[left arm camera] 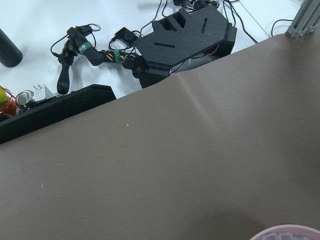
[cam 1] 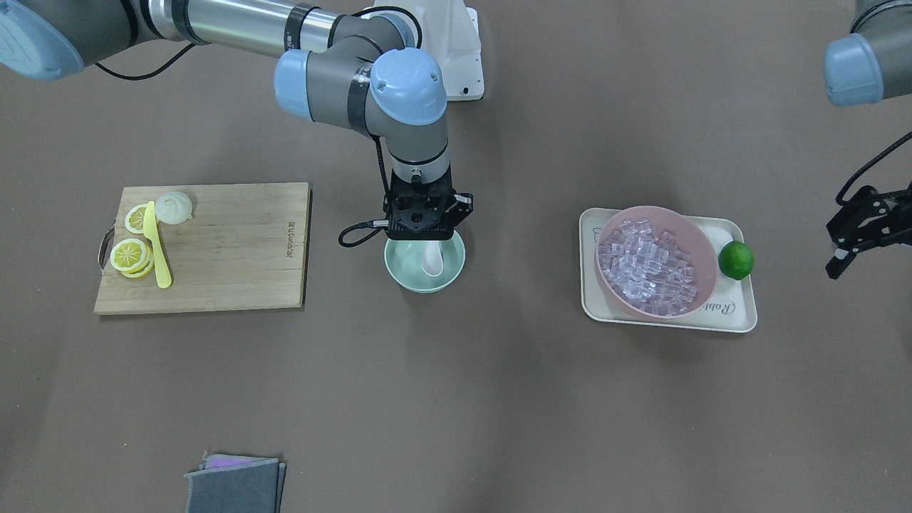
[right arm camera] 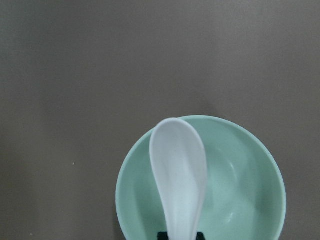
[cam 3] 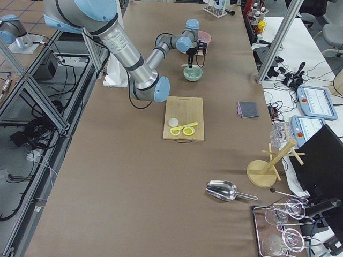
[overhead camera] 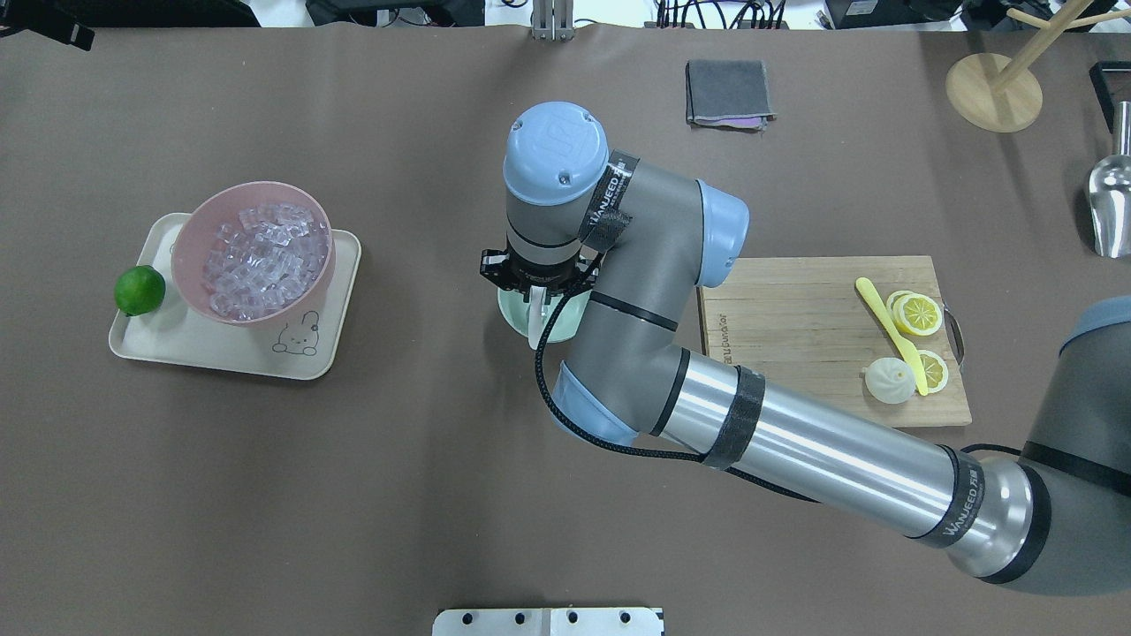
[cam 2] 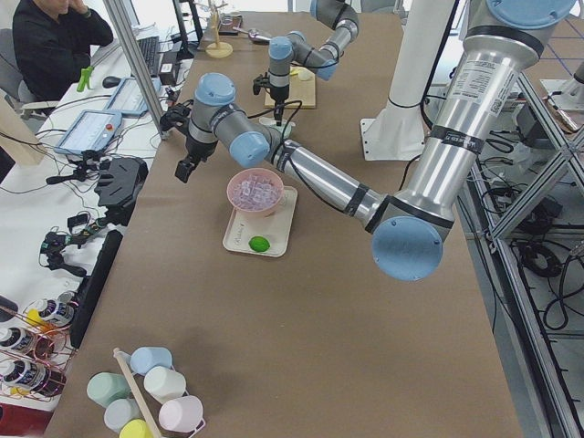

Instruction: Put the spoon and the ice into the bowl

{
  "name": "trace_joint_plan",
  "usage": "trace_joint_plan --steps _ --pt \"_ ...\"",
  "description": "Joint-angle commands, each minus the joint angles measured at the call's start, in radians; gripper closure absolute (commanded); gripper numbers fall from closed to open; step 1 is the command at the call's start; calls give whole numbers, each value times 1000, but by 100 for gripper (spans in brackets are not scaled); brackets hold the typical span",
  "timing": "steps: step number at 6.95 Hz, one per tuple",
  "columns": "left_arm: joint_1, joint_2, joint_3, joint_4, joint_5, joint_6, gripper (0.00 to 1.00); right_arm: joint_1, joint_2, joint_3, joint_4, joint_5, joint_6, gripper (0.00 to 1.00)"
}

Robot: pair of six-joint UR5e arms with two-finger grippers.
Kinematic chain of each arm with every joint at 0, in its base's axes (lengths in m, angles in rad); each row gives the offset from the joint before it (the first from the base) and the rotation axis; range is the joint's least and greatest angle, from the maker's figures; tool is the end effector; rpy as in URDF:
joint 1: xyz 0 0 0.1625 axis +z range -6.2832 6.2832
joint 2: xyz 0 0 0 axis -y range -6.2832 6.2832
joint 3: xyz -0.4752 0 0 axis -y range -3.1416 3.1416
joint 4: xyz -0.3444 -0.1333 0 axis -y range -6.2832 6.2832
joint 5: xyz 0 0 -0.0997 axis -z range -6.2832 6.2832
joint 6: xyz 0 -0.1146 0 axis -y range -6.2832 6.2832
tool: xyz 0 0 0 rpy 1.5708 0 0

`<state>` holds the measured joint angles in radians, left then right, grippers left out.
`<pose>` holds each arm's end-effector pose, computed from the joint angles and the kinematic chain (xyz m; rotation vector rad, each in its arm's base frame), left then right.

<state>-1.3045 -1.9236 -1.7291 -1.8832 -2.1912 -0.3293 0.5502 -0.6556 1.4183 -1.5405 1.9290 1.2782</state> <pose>0.0938 -0.5971 0.4302 0.5891 0.7915 0.1975 -0.6095 -0.4831 0.2185 0.0113 -0.8540 0.0998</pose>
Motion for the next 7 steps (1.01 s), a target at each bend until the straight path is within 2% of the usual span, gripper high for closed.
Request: trace_joint_plan --steps 1,2,3,4,5,6,7 --pt "-7 18 11 -13 -19 3 2 -1 -9 19 -21 14 0 0" --pt "-18 18 34 -13 -21 3 2 7 -10 55 -62 19 -8 0" --pt "-37 18 40 -10 -24 3 2 42 -40 139 -138 42 -29 0" --pt "-80 28 48 -4 -48 3 2 106 -193 324 -174 91 -194 0" --pt "-141 69 62 -7 -106 4 2 184 -399 523 -185 138 -379 0" --pt "-183 99 63 -7 -146 15 2 285 -538 600 -184 207 -498 0" --pt "-197 130 63 -10 -157 66 2 374 -603 605 -182 243 -614 0"
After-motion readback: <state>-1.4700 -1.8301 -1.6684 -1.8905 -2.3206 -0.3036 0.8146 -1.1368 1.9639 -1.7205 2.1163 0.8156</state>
